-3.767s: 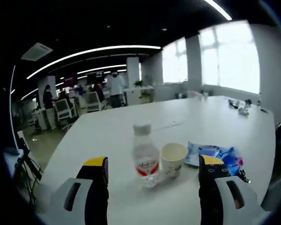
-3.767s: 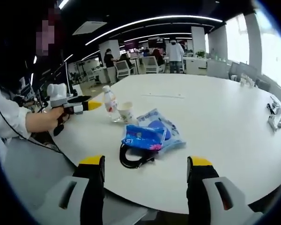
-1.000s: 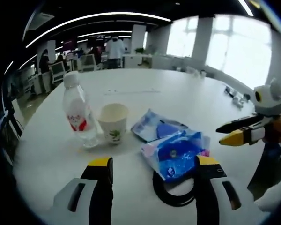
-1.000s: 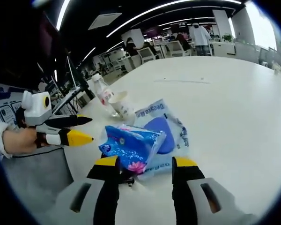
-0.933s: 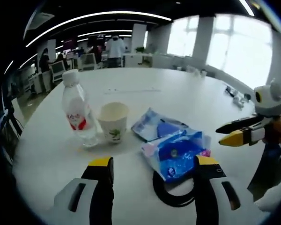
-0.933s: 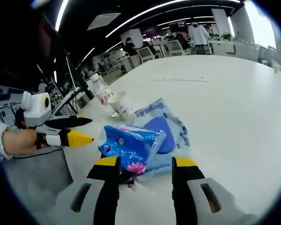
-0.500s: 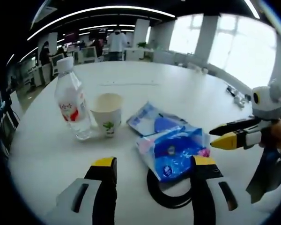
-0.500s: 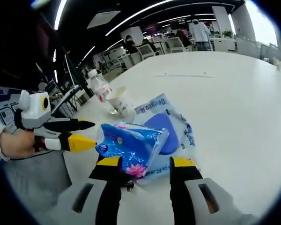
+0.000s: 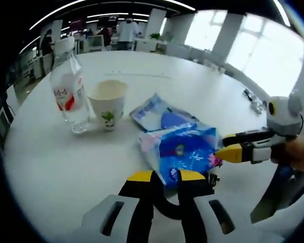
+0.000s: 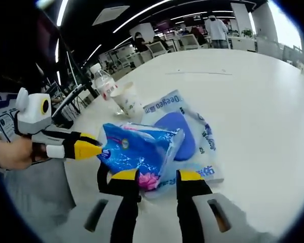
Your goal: Arrange the tabletop items into an orderly group along one side of the table until the central work area is clear of visible clutter.
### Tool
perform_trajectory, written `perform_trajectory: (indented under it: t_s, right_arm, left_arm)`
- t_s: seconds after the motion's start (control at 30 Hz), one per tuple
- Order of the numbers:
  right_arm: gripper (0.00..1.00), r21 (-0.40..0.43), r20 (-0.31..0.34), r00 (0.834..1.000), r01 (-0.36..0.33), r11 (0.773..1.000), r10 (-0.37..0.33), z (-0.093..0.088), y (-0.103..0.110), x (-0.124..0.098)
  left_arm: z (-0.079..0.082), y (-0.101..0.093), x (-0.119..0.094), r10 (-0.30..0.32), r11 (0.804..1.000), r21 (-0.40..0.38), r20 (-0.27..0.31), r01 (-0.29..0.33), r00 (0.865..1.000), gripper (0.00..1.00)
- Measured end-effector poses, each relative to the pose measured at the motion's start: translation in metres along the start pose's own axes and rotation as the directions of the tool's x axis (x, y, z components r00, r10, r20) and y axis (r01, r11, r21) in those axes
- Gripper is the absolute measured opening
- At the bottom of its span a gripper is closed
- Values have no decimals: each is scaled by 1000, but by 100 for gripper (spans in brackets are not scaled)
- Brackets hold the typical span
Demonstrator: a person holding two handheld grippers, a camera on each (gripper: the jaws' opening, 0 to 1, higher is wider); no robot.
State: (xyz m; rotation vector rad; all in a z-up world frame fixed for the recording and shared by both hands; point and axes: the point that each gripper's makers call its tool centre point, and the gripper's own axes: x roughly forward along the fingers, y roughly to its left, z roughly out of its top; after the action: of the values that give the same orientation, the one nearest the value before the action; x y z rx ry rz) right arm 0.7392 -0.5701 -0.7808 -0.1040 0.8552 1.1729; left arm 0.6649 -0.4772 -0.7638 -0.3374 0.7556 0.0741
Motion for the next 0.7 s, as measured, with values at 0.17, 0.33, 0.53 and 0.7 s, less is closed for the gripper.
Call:
perform_trajectory:
  t_s: [0.17, 0.33, 0.53, 0.7]
  right_arm:
    - [4, 30, 22, 1000, 15, 999, -16, 2, -5, -2]
    - [1, 42, 33, 999, 3, 999, -4, 3, -2, -7]
    - [0, 25, 46, 999, 7, 1000, -8, 9, -2, -11]
    - [0, 24, 66, 998, 5, 1000, -7, 18, -5, -18]
  left_arm:
    - [-3, 1, -1, 4, 1000, 3, -13, -4, 1000, 0]
    - [0, 3, -4, 10, 1000, -23, -12, -11, 1000, 0]
    - [7, -5, -10, 8, 1000, -26, 3, -8, 1000, 0]
    - [16, -10, -13, 6, 1000, -19, 23, -6, 1000, 0]
